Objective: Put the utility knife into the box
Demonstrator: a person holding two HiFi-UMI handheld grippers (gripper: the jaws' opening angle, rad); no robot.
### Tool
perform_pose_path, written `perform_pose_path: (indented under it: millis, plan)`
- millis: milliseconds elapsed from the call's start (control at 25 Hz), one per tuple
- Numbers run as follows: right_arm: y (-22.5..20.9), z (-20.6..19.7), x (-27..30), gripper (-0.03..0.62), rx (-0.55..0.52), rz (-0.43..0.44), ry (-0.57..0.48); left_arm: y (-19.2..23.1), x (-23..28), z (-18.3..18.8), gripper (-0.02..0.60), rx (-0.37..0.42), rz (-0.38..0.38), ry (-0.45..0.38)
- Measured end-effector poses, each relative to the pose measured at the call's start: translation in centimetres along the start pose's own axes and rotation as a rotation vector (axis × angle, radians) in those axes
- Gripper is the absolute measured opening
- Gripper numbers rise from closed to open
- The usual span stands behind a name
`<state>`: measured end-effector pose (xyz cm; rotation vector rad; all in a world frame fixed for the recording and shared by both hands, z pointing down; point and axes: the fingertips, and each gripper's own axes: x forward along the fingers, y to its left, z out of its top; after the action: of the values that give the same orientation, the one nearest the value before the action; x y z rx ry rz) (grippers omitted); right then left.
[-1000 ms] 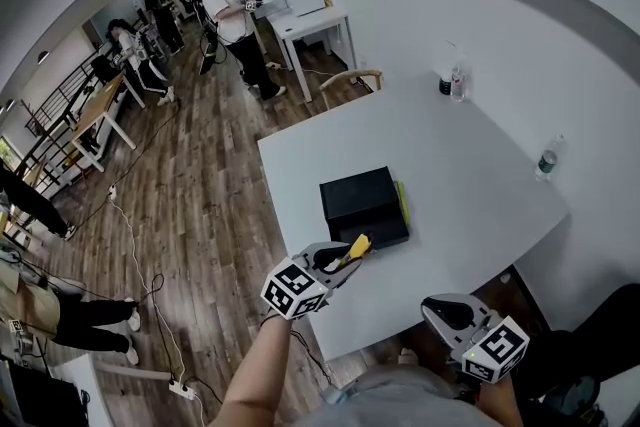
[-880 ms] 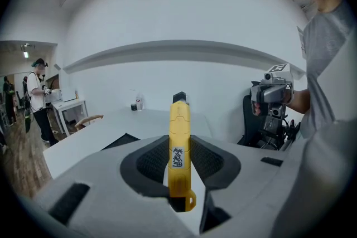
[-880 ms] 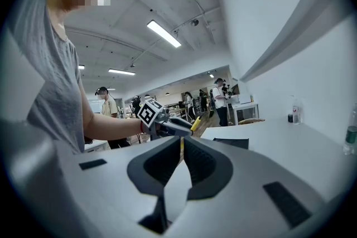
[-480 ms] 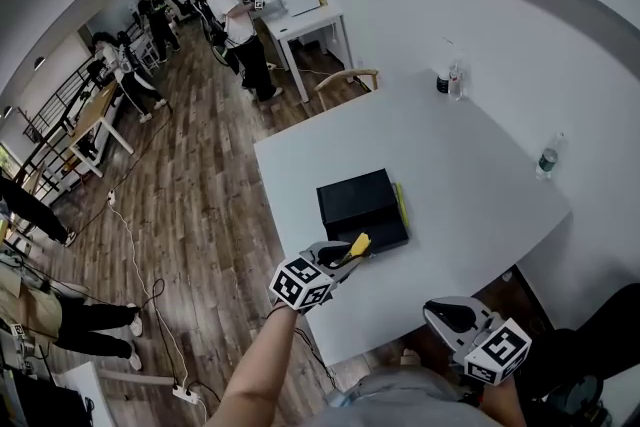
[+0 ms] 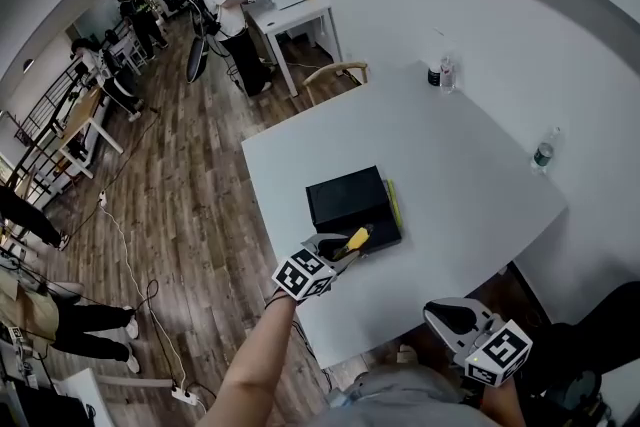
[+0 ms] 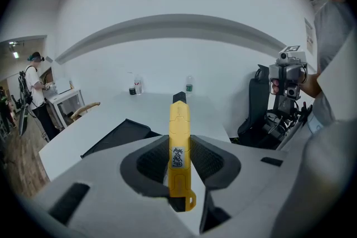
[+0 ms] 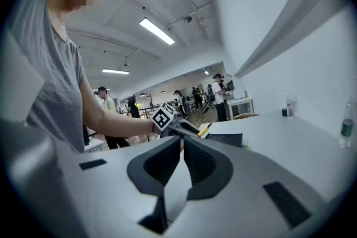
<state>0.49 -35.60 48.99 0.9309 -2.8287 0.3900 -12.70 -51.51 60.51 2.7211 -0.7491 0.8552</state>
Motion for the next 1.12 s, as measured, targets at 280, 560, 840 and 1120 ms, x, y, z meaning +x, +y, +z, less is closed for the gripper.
perform_pose_path:
  millis: [280,560,840,1120]
  plan:
    - [-0.4,-0.9,-0.2,0.035,0.034,-0.002,0.026,0.8,1.5,-1.3,0.124,0.016,-0.001,0.07]
    - [-0.7,-2.1,0.1,0.035,0.075,0.009,0.048,2.1,3.3,-3.0,0.124,0.034,-0.001,0.15]
    - [-2.2,-3.2,0.3,0.035,0.101,0.011,0.066,3.6,5.8,-3.6,0.124,0.048,-0.005,0.201]
    - [-3.1,-4.0,0.0,0.035,0.127,0.002,0.083,4.6,7.7,-4.5,0.124,0.074,-0.008,0.254]
